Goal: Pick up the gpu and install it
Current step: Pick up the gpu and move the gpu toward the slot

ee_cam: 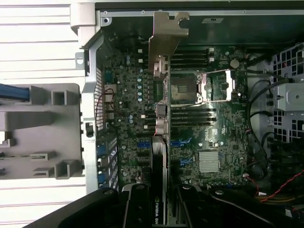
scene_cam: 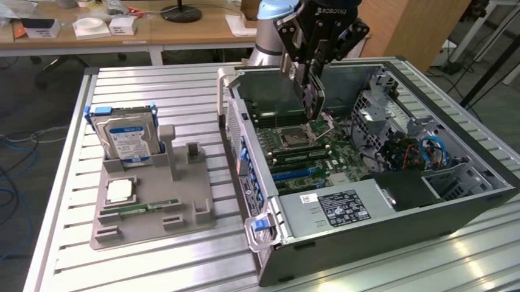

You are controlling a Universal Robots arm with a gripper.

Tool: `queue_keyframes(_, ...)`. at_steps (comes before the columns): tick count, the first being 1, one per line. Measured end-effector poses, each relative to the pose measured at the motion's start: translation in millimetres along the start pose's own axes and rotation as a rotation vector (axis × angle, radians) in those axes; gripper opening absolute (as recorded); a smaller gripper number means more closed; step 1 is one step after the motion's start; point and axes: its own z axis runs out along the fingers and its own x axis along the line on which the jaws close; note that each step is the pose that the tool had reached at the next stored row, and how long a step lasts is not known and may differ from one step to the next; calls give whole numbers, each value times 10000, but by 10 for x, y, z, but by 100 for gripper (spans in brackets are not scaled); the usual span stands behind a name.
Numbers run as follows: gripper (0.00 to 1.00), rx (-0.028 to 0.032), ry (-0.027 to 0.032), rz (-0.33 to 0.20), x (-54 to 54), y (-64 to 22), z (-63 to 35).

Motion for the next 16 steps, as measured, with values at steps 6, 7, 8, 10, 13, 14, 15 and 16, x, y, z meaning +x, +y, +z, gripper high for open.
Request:
queue_keyframes(6, 26, 0, 1, -16, -73, 4, 1)
queue_keyframes(7, 26, 0, 1, -18, -83, 5, 2)
queue_keyframes(8, 26, 0, 1, -19, -92, 5, 2)
queue_keyframes(10, 26, 0, 1, -23, -115, 7, 2)
queue_keyframes(13, 26, -1, 2, -29, -144, 9, 3)
queue_keyframes(14, 26, 0, 1, -31, -154, 9, 3)
queue_keyframes(15, 26, -1, 1, -32, -164, 10, 4)
queue_keyframes(16, 26, -1, 1, -35, -174, 10, 4)
